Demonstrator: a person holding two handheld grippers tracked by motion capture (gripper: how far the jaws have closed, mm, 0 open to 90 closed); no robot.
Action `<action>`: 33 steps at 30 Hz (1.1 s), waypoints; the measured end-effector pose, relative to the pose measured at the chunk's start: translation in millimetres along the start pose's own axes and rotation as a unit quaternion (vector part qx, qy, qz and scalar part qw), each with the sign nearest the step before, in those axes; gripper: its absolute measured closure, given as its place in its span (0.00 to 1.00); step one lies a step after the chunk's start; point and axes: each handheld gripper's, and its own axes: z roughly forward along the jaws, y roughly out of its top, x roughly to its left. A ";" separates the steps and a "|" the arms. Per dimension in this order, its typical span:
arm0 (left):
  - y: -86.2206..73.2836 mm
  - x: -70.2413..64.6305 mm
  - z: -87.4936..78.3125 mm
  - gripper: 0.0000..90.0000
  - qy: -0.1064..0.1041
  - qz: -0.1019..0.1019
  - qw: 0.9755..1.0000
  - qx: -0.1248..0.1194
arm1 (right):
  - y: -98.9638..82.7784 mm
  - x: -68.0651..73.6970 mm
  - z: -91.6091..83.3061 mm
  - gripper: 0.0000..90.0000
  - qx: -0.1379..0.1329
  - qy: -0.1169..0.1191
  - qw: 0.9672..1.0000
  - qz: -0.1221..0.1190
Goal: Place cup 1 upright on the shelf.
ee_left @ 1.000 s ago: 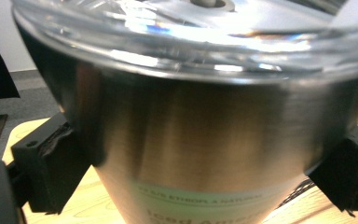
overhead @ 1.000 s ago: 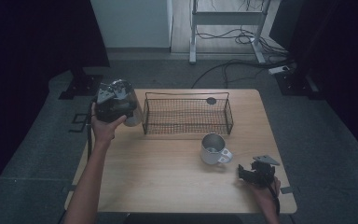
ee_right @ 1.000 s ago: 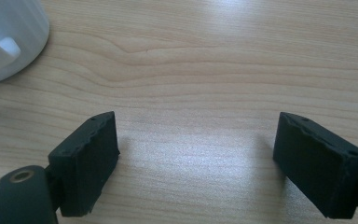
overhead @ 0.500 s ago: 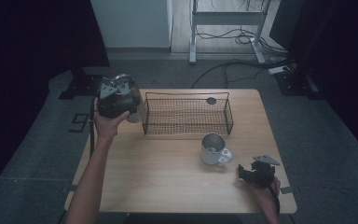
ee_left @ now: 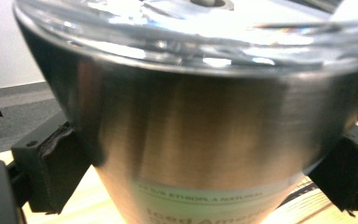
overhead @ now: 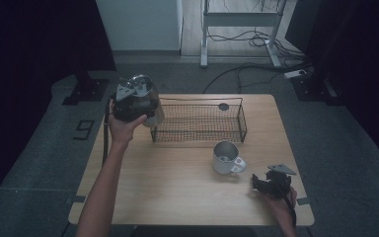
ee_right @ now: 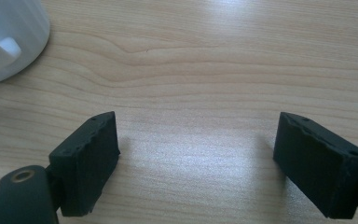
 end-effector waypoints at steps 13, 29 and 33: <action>2.4 -5.7 12.3 0.05 -0.004 -0.004 1.000 0.003 | 0.0 -0.1 0.0 0.15 0.000 0.000 1.000 -0.001; -0.8 -12.7 38.4 0.05 -0.010 -0.009 1.000 0.011 | 0.0 -0.1 0.0 0.15 0.000 0.000 1.000 -0.001; 0.0 -13.1 46.1 0.05 -0.012 -0.017 1.000 0.013 | 0.0 -0.1 -0.1 0.15 0.000 0.000 1.000 -0.001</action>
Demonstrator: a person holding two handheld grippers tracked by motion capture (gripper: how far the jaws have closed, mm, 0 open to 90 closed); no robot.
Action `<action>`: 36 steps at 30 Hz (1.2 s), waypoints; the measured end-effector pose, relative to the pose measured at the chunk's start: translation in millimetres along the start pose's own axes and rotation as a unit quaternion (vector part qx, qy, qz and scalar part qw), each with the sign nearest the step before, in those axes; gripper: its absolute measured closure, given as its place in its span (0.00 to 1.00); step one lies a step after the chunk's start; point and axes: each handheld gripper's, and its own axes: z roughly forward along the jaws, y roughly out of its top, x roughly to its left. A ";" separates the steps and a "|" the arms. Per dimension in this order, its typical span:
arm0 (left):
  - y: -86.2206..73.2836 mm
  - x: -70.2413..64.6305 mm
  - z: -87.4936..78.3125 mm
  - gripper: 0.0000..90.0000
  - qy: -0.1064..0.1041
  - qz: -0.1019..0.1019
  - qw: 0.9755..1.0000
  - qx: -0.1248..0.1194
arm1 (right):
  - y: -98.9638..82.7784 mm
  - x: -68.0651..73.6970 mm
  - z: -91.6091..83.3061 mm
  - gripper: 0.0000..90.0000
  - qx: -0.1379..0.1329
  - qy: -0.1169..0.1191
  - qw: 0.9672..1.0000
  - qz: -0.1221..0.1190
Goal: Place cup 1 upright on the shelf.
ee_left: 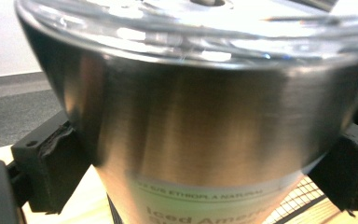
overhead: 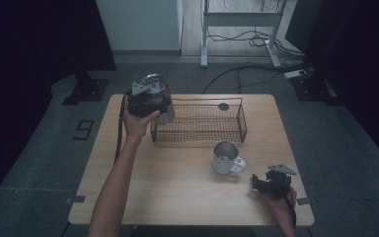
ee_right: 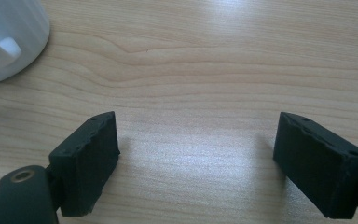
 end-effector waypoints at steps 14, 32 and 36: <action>-0.1 -7.9 15.8 0.05 -0.005 0.004 1.000 0.008 | 0.0 0.0 0.0 0.15 0.000 0.000 1.000 0.000; 4.6 -18.1 29.2 0.05 -0.009 0.006 1.000 0.012 | 0.0 0.0 0.0 0.15 0.000 0.000 1.000 0.001; 3.3 -19.7 33.8 0.05 -0.011 0.002 1.000 0.013 | 0.0 0.0 0.0 0.15 0.000 0.000 1.000 0.000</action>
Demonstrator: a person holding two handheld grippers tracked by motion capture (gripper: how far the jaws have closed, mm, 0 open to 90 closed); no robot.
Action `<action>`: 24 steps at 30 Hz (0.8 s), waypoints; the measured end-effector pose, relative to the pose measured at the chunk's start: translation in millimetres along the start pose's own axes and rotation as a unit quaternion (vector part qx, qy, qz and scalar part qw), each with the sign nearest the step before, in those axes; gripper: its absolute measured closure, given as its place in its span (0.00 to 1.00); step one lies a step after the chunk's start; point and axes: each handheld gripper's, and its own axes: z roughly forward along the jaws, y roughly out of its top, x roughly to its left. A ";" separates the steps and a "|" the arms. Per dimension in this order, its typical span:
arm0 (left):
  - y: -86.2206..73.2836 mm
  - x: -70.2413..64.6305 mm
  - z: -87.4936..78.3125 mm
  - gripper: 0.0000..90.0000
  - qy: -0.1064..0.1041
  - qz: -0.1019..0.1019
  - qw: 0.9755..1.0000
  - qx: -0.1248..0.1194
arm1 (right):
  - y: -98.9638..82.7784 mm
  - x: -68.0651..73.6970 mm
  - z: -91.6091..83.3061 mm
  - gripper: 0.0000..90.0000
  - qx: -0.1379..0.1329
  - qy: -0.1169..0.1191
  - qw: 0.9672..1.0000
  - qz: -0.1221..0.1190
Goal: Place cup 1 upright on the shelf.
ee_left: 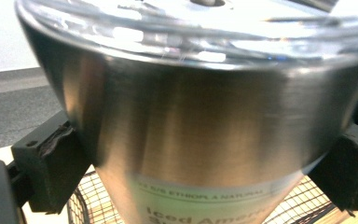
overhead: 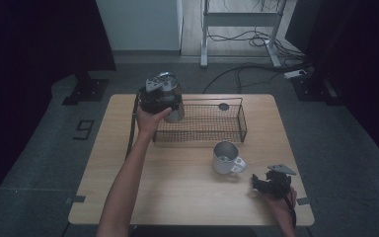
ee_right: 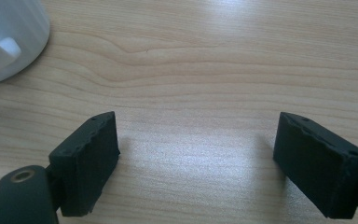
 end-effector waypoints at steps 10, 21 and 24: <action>-5.5 -3.4 16.5 0.05 0.010 0.010 1.000 0.009 | 0.0 0.0 0.0 0.15 0.000 0.000 1.000 0.000; -17.0 -2.3 29.7 0.05 0.010 0.004 1.000 0.020 | 0.0 0.0 0.0 0.15 0.000 0.000 1.000 0.000; -21.3 -1.4 32.9 0.05 0.011 0.003 1.000 0.026 | 0.0 -0.1 0.0 0.15 0.000 0.000 1.000 0.000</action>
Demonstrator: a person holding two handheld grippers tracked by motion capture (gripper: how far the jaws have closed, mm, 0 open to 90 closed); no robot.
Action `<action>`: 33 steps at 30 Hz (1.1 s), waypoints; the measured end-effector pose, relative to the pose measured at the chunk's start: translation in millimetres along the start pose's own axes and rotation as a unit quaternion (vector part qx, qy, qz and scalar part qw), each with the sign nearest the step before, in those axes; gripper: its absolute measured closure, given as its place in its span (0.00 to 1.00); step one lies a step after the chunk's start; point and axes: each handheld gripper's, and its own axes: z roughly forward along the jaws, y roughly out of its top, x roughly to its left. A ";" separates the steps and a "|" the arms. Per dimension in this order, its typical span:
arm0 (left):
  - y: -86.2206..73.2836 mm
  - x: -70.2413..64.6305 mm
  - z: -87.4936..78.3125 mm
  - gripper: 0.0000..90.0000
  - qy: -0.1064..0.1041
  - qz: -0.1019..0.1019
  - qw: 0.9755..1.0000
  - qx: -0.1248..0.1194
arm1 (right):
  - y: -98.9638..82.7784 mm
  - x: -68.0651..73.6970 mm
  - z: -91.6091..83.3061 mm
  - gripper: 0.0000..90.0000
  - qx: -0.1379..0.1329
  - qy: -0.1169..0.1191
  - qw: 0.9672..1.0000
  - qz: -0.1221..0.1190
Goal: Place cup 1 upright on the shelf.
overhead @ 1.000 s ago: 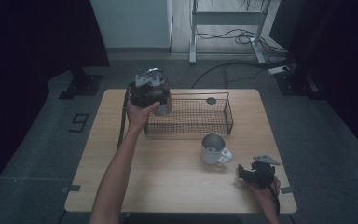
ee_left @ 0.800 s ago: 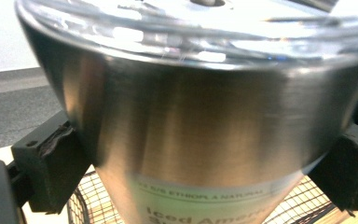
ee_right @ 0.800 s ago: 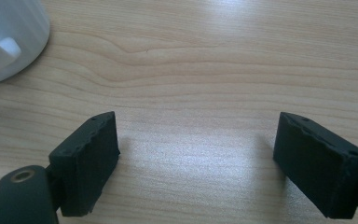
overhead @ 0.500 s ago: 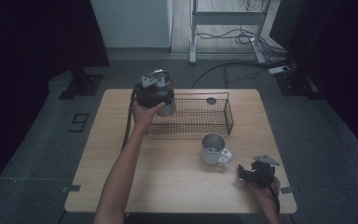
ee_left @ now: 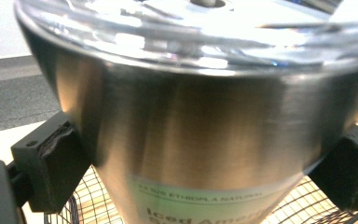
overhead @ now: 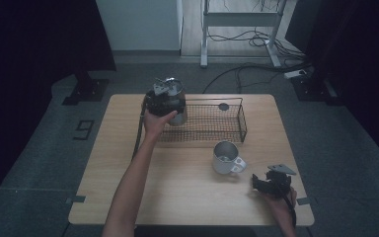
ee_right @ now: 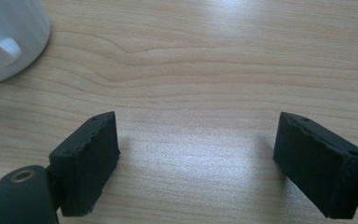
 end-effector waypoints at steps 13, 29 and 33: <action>-16.2 5.0 12.9 0.05 0.004 -0.005 1.000 0.020 | 0.0 0.1 0.0 0.15 0.000 0.000 1.000 0.000; -30.8 3.4 23.2 0.05 0.003 -0.003 0.999 0.032 | 0.0 0.1 0.0 0.15 0.000 -0.001 1.000 0.000; -33.3 2.7 25.3 0.05 0.005 -0.002 0.999 0.034 | 0.0 0.1 0.0 0.15 0.000 -0.001 1.000 0.000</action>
